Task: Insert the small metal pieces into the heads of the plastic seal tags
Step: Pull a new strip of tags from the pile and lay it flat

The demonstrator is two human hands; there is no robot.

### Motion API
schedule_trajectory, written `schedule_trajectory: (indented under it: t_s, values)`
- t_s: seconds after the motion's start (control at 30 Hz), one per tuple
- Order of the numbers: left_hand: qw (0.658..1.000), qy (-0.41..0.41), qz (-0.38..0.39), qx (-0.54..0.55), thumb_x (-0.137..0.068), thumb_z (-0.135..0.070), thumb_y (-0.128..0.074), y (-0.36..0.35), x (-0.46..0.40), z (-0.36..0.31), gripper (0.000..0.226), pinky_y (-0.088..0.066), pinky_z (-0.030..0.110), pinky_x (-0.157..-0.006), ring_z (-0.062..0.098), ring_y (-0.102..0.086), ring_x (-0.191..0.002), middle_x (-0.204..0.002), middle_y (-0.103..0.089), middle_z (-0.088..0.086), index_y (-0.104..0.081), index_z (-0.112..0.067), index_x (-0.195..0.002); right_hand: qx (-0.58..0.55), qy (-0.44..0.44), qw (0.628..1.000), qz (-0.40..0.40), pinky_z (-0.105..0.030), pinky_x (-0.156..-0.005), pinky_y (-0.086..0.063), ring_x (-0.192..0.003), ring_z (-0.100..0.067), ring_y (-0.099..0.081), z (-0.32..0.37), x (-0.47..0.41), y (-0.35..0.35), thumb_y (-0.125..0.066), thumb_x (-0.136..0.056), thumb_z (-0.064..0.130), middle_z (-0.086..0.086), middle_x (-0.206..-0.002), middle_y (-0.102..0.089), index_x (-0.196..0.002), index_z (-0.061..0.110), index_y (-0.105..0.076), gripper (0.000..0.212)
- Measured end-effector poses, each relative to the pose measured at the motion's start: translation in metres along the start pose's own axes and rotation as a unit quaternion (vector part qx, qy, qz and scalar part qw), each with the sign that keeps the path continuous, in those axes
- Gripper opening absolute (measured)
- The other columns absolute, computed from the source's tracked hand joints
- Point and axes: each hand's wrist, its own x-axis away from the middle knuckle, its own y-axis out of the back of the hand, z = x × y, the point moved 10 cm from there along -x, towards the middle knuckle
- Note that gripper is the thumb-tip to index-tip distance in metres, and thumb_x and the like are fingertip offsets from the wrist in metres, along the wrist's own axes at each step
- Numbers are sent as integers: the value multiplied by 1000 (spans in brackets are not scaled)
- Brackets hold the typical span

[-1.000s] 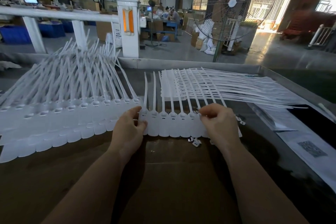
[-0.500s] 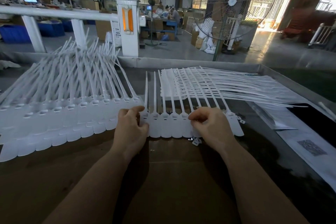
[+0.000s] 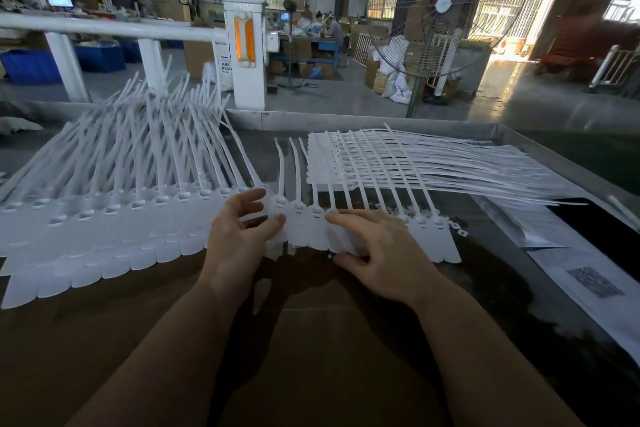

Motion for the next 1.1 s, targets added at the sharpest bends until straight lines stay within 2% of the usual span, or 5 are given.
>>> schedule_trajectory:
  t_s: [0.33,0.43,0.6,0.9,1.1]
  values:
    - [974,48,20,222,-96,-7,-39,-13,-1,4,18,-55,29,-65,24,-65,-77,-85,-64,14,-56,-2,-96,-24,37,994,-98,-38,-105,-36,-121,-16,-50,10,0,21,-53,-93,26,2,-129,-58,-128,19,-56,36]
    - [995,-42,92,-11,-90,1,-34,-27,8,-13,27,-50,19,-68,16,-60,-75,-78,-63,8,-60,-2,-83,-51,33,988,-139,-40,-101,-41,-117,-16,-54,11,2,30,-50,-93,26,0,-124,-61,-125,16,-59,35]
    - [902,-172,207,-337,-95,-12,-43,-69,27,-16,27,-40,27,-89,8,-52,-97,-97,-58,-11,-68,-21,-96,-54,32,987,-151,-42,-98,-42,-115,-17,-55,10,4,32,-52,-93,23,0,-122,-62,-124,15,-60,33]
    - [808,-304,288,-415,-97,-25,-44,-101,53,-27,32,-7,-7,-91,-7,-35,-119,-134,-51,-12,-57,-24,-126,-64,21,986,-152,-40,-99,-42,-115,-16,-55,7,3,32,-53,-92,23,2,-122,-62,-122,16,-61,32]
    - [683,-255,412,-547,-100,-43,-20,-125,64,20,49,20,22,-109,-7,14,-136,-155,-6,-17,-12,-35,-147,-79,19,985,-152,-41,-100,-41,-116,-15,-55,6,4,32,-53,-92,23,2,-122,-62,-122,16,-61,32]
